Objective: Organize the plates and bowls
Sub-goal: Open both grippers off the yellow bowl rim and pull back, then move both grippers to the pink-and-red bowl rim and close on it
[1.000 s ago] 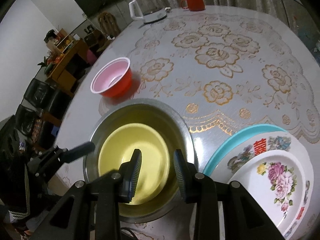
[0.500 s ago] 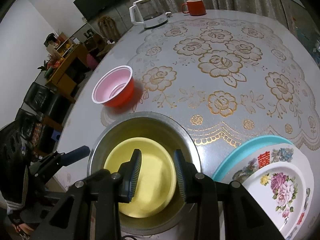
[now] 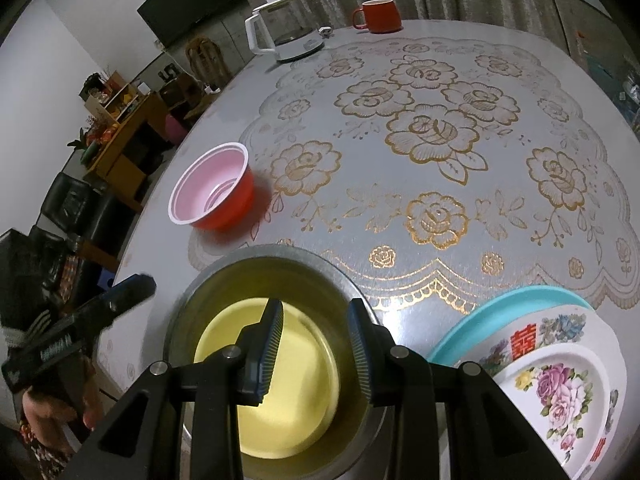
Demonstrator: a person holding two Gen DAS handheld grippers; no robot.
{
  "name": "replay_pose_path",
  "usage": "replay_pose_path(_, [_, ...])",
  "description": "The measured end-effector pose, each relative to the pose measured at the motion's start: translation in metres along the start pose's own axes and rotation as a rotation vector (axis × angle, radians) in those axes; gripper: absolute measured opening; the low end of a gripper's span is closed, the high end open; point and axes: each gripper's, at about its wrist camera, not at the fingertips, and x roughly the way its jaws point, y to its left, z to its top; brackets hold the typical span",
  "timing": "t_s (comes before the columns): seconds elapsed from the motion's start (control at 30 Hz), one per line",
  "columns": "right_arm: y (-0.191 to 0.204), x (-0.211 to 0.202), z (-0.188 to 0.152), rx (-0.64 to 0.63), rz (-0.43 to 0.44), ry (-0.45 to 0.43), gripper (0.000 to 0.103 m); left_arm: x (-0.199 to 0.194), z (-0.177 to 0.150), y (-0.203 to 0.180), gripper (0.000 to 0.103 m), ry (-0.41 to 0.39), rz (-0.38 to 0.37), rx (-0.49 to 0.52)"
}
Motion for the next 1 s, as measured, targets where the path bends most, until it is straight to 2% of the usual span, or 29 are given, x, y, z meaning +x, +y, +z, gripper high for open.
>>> replay_pose_path(0.1, [0.001, 0.001, 0.005, 0.0, 0.0, -0.009, 0.033, 0.007, 0.016, 0.009, 0.079, -0.019, -0.01, -0.061])
replay_pose_path(0.23, [0.002, 0.003, 0.012, 0.009, 0.008, -0.021, 0.033, 0.022, 0.038, 0.014, 0.079, -0.036, 0.014, -0.081])
replay_pose_path(0.43, [0.003, 0.009, 0.023, 0.018, 0.023, -0.022, 0.033, 0.057, 0.057, 0.027, 0.072, 0.008, 0.028, -0.142])
replay_pose_path(0.57, [0.013, 0.025, 0.048, 0.011, 0.037, -0.012, 0.033, 0.062, 0.057, 0.031, 0.062, 0.009, 0.044, -0.139])
replay_pose_path(0.63, [0.022, 0.039, 0.067, 0.009, 0.07, 0.005, 0.033, 0.064, 0.057, 0.033, 0.061, 0.012, 0.041, -0.142])
replay_pose_path(0.83, [0.053, 0.082, 0.102, -0.038, 0.071, 0.045, 0.033, 0.057, 0.061, 0.037, 0.059, -0.001, 0.039, -0.114])
replay_pose_path(1.0, [0.058, 0.115, 0.112, 0.002, 0.082, 0.12, 0.033, 0.07, 0.063, 0.035, 0.029, 0.034, 0.054, -0.061])
